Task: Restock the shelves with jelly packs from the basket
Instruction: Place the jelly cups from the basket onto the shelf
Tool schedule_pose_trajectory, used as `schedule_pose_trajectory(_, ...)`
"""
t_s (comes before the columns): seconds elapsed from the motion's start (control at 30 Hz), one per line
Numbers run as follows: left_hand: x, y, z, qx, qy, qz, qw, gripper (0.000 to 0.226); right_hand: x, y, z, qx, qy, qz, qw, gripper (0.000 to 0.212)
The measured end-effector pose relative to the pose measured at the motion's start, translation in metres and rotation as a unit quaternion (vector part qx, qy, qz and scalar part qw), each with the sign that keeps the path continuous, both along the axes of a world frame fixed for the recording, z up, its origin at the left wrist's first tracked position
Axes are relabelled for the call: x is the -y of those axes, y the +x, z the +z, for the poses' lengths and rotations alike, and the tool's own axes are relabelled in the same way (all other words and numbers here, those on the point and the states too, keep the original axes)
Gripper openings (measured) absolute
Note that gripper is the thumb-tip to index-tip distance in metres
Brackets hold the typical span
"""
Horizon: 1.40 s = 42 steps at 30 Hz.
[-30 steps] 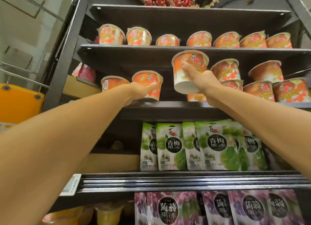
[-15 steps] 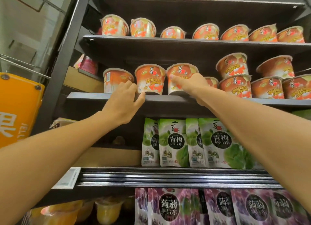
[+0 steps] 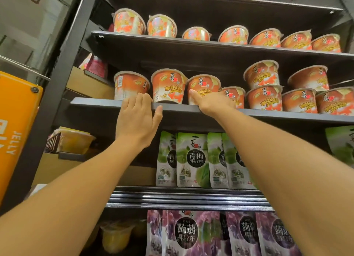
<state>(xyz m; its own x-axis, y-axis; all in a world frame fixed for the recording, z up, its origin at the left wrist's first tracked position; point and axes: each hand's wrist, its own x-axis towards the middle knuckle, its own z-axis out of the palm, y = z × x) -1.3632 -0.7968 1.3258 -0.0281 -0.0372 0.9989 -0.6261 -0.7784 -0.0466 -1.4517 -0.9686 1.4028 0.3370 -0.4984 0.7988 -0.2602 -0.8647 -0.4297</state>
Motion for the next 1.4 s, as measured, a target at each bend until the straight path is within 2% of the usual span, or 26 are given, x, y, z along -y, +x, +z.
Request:
schedule_pose_trajectory(0.1,-0.006,-0.003,-0.005,-0.019,0.039,0.015,0.999,0.051,0.000,-0.001,-0.009,0.016,-0.011,-0.029,0.999,0.098)
schedule_pose_trajectory(0.23,-0.013,-0.014,-0.011,-0.050,0.080,0.034,0.995,0.060,0.003,-0.009,-0.033,0.088,-0.005,0.002,0.996,0.092)
schedule_pose_trajectory(0.4,-0.018,-0.040,-0.033,-0.096,0.069,-0.003,0.993,0.065,0.007,-0.034,-0.098,0.180,-0.082,0.128,0.972,0.061)
schedule_pose_trajectory(0.47,-0.020,-0.058,-0.058,-0.092,0.054,-0.051,0.993,0.063,0.009,-0.050,-0.133,0.201,-0.085,0.179,0.959,0.050)
schedule_pose_trajectory(0.6,-0.021,-0.094,-0.150,-0.090,0.104,-0.185,0.973,0.060,0.008,-0.079,-0.236,0.245,-0.032,0.247,0.937,0.031)
schedule_pose_trajectory(0.73,-0.024,-0.118,-0.280,-0.172,0.118,-0.309,0.928,0.045,0.004,-0.114,-0.364,0.182,0.070,0.313,0.930,0.017)
schedule_pose_trajectory(0.83,-0.025,-0.140,-0.386,-0.265,0.147,-0.319,0.898,0.038,0.005,-0.149,-0.465,0.108,0.139,0.341,0.924,0.019)
schedule_pose_trajectory(0.93,-0.018,-0.169,-0.498,-0.399,0.167,-0.306,0.848,0.036,0.012,-0.184,-0.577,-0.020,0.253,0.336,0.907,0.023)
schedule_pose_trajectory(1.0,-0.007,-0.193,-0.575,-0.486,0.182,-0.280,0.808,0.034,0.022,-0.206,-0.653,-0.107,0.343,0.323,0.875,0.019)
schedule_pose_trajectory(1.1,0.008,-0.231,-0.689,-0.640,0.185,-0.229,0.710,0.038,0.035,-0.246,-0.768,-0.215,0.452,0.293,0.815,0.016)
schedule_pose_trajectory(1.2,0.017,-0.268,-0.796,-0.761,0.147,-0.188,0.603,0.039,0.045,-0.280,-0.870,-0.308,0.514,0.249,0.761,0.027)
schedule_pose_trajectory(1.27,0.017,-0.289,-0.862,-0.818,0.121,-0.151,0.541,0.046,0.051,-0.295,-0.930,-0.354,0.544,0.226,0.727,0.032)
schedule_pose_trajectory(1.33,0.015,-0.306,-0.923,-0.861,0.082,-0.134,0.484,0.035,0.052,-0.302,-0.983,-0.419,0.551,0.206,0.692,0.025)
schedule_pose_trajectory(1.4,0.011,-0.320,-0.976,-0.890,0.029,-0.108,0.441,0.035,0.050,-0.305,-1.032,-0.419,0.579,0.185,0.675,0.017)
